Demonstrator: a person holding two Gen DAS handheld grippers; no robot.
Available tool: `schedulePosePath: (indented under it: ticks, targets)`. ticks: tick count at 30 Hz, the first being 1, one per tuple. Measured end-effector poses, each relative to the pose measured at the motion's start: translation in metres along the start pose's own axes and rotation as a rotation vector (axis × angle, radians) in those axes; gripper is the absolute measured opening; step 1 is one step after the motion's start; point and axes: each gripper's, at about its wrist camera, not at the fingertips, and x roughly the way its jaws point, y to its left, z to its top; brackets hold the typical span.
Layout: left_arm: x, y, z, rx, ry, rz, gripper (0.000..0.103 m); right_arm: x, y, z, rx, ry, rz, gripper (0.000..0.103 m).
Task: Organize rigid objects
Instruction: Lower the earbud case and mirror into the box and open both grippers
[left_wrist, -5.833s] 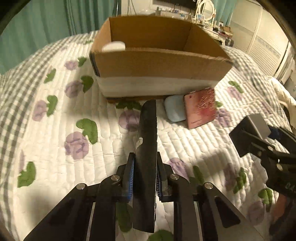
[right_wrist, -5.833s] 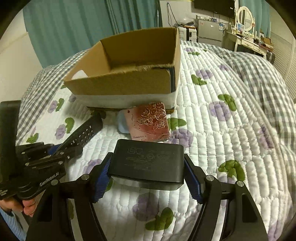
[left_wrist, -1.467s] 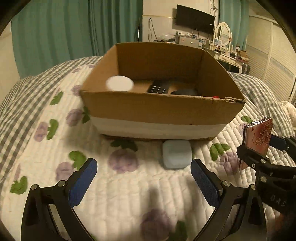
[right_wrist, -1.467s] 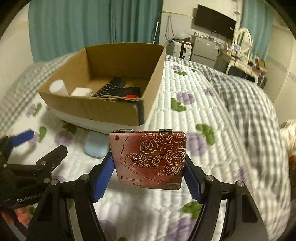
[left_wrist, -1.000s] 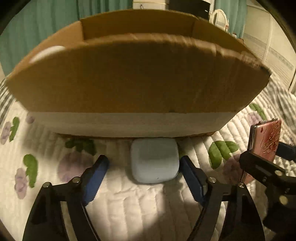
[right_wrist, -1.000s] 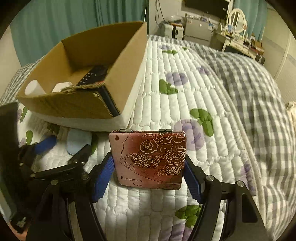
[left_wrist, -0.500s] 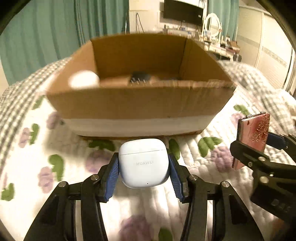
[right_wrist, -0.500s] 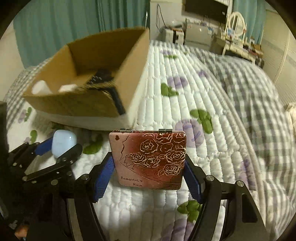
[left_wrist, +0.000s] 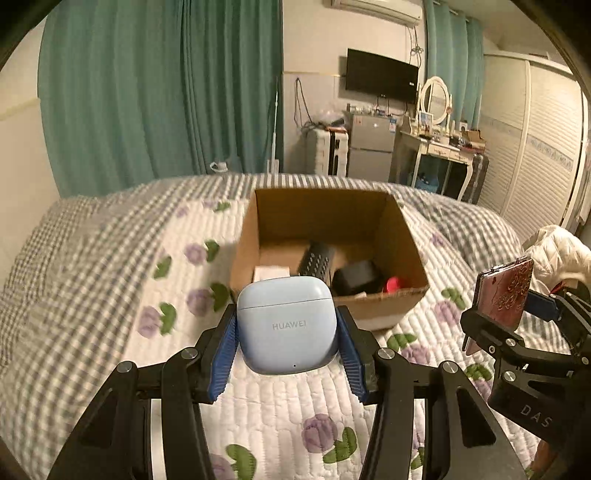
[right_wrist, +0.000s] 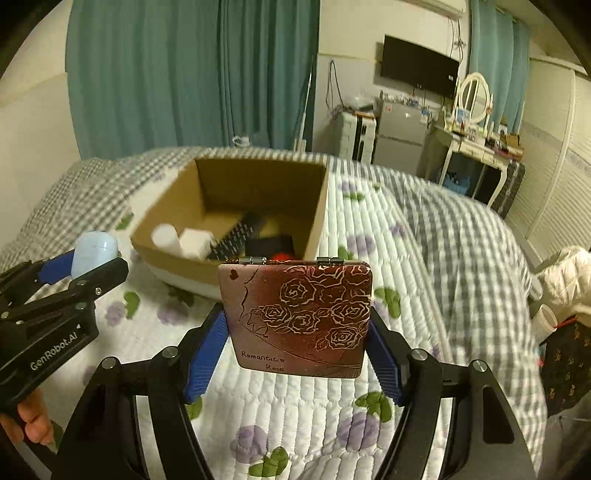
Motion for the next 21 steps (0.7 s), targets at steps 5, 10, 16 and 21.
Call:
schedulePosePath:
  ticks: [5, 10, 16, 21]
  targets:
    - [-0.021, 0.004, 0.021, 0.005, -0.061, -0.011, 0.052, -0.024, 0.011, 0.022, -0.018, -0.061, 0.031, 0.071]
    - [-0.025, 0.009, 0.05, 0.009, -0.106, -0.008, 0.052, -0.037, 0.019, 0.045, -0.05, -0.118, 0.047, 0.071]
    - [0.0, 0.022, 0.083, 0.004, -0.141, -0.018, 0.052, -0.029, 0.022, 0.083, -0.068, -0.159, 0.082, 0.071]
    - [0.038, 0.025, 0.105, 0.046, -0.153, 0.005, 0.052, -0.001, 0.022, 0.111, -0.07, -0.166, 0.093, 0.071]
